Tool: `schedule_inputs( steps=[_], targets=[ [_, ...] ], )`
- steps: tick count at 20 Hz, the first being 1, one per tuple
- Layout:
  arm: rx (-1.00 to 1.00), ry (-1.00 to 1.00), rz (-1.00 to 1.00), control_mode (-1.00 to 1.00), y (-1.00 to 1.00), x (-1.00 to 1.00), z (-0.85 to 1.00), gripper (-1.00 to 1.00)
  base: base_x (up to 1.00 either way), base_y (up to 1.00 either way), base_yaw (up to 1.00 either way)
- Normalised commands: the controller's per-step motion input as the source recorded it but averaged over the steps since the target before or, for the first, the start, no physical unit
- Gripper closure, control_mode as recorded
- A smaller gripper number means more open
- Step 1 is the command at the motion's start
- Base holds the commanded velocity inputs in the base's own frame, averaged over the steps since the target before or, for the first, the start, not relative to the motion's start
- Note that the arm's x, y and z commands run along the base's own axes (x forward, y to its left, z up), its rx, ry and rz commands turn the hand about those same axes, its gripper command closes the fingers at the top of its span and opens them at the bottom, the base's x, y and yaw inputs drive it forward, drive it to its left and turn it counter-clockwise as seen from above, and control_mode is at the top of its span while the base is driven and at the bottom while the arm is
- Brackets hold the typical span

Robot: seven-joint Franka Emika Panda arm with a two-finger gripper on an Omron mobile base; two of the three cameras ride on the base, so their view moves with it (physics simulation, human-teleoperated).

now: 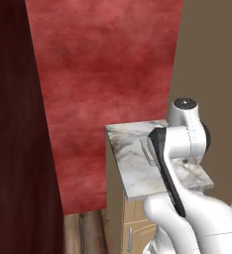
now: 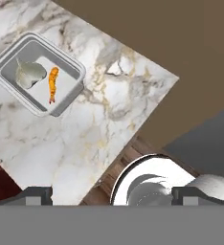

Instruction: Place the tupperware on the top shelf of the fridge. Make space for the tupperware among the existing items by rearranging them on the shelves if needed. Close the fridge door when finished.

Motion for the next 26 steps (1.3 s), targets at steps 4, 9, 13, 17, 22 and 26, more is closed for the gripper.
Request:
schedule_inputs(
  steps=[4,9,13,17,22,26],
  targets=[
    [0.28,0.0,-0.34,-1.0,-0.35,0.42,-0.16,-1.0,0.0,0.0,0.0],
    [0.15,0.0,-0.09,-1.0,-0.28,0.44,-0.18,-1.0,0.0,0.0,0.0],
    [0.02,0.01,0.0,-1.0,-0.07,0.31,-0.29,-1.0,0.0,0.0,0.0],
    [0.0,0.07,0.0,-1.0,0.0,0.36,-0.43,-1.0,0.0,0.0,0.0],
    [0.0,0.02,0.0,-1.0,0.0,0.33,-0.39,-1.0,0.0,0.0,0.0],
    [0.0,0.02,0.0,-1.0,0.0,0.39,-0.29,-1.0,0.0,0.0,0.0]
  ],
)
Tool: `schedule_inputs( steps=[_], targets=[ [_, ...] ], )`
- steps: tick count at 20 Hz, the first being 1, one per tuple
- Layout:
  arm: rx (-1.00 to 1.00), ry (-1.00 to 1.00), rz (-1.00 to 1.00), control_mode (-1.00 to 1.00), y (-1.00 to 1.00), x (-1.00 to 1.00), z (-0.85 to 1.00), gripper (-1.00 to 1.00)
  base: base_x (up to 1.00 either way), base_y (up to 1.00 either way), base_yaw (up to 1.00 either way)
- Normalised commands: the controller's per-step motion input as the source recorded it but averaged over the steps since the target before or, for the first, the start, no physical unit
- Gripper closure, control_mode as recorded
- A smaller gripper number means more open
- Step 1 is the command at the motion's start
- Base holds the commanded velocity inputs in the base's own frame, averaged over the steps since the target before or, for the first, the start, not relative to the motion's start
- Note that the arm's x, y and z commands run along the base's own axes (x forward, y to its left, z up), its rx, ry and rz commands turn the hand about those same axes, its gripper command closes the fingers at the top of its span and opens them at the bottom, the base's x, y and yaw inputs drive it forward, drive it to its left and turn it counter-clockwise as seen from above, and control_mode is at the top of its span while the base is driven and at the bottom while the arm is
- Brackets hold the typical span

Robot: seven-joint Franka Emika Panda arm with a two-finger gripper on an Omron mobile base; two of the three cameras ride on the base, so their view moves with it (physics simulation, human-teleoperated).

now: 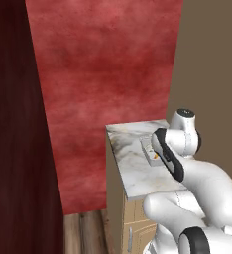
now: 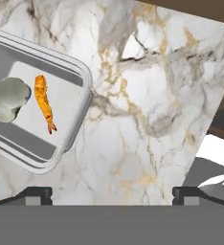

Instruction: Place the tupperware on the top shelf of the fridge. Make space for the tupperware among the existing items by rearranging them on the shelves if needed. Close the fridge door when finished.

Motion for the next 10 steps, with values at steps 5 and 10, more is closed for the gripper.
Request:
schedule_inputs(
  steps=[5,10],
  targets=[
    [0.0,0.0,0.0,-1.0,-0.01,0.44,-0.31,-1.0,0.0,0.0,0.0],
    [0.02,0.01,0.02,-1.0,-0.12,0.44,-0.31,-1.0,0.0,0.0,0.0]
  ],
)
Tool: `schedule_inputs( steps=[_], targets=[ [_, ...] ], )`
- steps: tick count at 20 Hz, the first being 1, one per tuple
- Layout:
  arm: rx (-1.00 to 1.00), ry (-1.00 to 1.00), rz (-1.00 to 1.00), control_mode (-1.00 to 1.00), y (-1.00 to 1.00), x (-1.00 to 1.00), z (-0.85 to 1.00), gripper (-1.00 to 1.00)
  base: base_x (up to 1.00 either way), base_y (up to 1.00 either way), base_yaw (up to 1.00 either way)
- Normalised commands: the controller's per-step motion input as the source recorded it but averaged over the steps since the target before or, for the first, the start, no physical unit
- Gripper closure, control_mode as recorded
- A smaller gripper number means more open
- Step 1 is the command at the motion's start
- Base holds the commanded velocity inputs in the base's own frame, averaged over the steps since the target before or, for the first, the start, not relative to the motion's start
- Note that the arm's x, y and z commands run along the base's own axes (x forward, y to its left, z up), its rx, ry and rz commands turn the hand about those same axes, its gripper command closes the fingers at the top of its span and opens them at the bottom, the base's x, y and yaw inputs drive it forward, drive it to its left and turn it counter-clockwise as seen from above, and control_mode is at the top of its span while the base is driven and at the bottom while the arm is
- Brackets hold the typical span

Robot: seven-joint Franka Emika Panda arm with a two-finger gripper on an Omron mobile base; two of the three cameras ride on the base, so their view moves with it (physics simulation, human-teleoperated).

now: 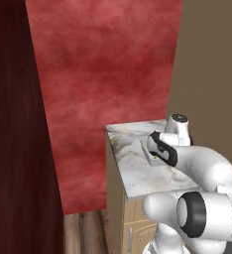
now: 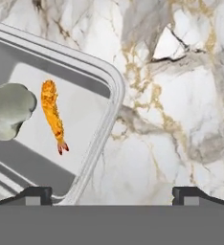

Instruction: Place the tupperware on the top shelf of the fridge. Make space for the tupperware among the existing items by rearranging them on the shelves if needed. Close the fridge door when finished.

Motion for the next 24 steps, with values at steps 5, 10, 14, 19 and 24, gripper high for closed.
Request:
schedule_inputs(
  steps=[5,10,14,19,24],
  targets=[
    [0.02,0.0,0.02,-1.0,-0.13,0.42,-0.29,-1.0,0.0,0.0,0.0],
    [0.0,0.01,0.01,-1.0,-0.08,0.41,-0.27,-1.0,0.0,0.0,0.0],
    [0.0,0.0,0.01,-1.0,-0.02,0.36,-0.27,-1.0,0.0,0.0,0.0],
    [0.0,0.0,0.0,-1.0,0.0,0.26,-0.44,1.0,0.0,0.0,0.0],
    [0.0,-0.02,0.0,-1.0,0.0,0.06,-0.13,1.0,0.0,0.0,0.0]
  ],
)
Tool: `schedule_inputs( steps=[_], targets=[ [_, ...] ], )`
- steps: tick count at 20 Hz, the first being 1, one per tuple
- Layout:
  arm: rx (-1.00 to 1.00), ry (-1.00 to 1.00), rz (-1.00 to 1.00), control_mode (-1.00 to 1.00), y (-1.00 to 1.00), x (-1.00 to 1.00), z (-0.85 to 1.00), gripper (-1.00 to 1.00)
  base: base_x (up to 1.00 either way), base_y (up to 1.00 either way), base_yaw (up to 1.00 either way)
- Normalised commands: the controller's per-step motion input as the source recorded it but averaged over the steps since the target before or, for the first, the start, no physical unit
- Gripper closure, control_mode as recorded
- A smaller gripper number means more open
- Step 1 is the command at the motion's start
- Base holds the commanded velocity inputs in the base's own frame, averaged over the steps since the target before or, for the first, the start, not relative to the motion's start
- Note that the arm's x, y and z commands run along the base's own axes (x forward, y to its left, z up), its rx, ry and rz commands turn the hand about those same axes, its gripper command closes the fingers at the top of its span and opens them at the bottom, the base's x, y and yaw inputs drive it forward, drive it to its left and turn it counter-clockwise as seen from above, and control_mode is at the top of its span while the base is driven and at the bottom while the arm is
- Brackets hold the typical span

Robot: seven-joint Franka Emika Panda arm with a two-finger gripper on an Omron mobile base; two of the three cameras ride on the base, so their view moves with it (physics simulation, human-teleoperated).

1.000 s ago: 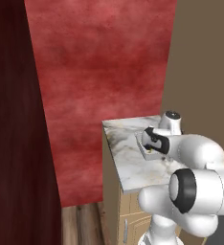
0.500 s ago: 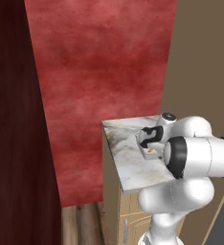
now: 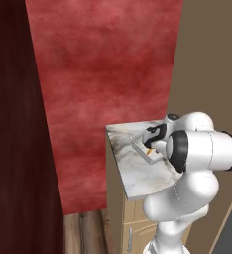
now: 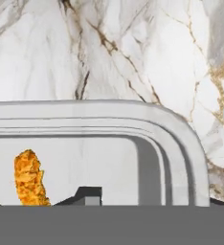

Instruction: Place the tupperware on the top shelf of the fridge. Make space for the tupperware among the existing items by rearranging them on the shelves if needed. Close the fridge door when finished.

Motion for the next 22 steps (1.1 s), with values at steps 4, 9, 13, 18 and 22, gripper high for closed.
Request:
schedule_inputs(
  steps=[4,9,13,18,22],
  targets=[
    [0.0,0.0,0.0,-1.0,0.0,0.0,-0.01,1.0,0.0,0.0,0.0],
    [0.0,-0.02,0.0,-1.0,0.0,-0.25,0.1,1.0,0.0,0.0,0.0],
    [0.0,-0.04,0.0,-1.0,0.05,-0.46,0.51,1.0,0.0,0.0,0.0],
    [0.0,-0.04,-0.01,-1.0,0.19,-0.45,0.82,1.0,0.0,0.0,0.0],
    [0.0,0.0,-0.08,-1.0,0.25,-0.55,0.96,1.0,0.0,0.0,0.0]
  ],
)
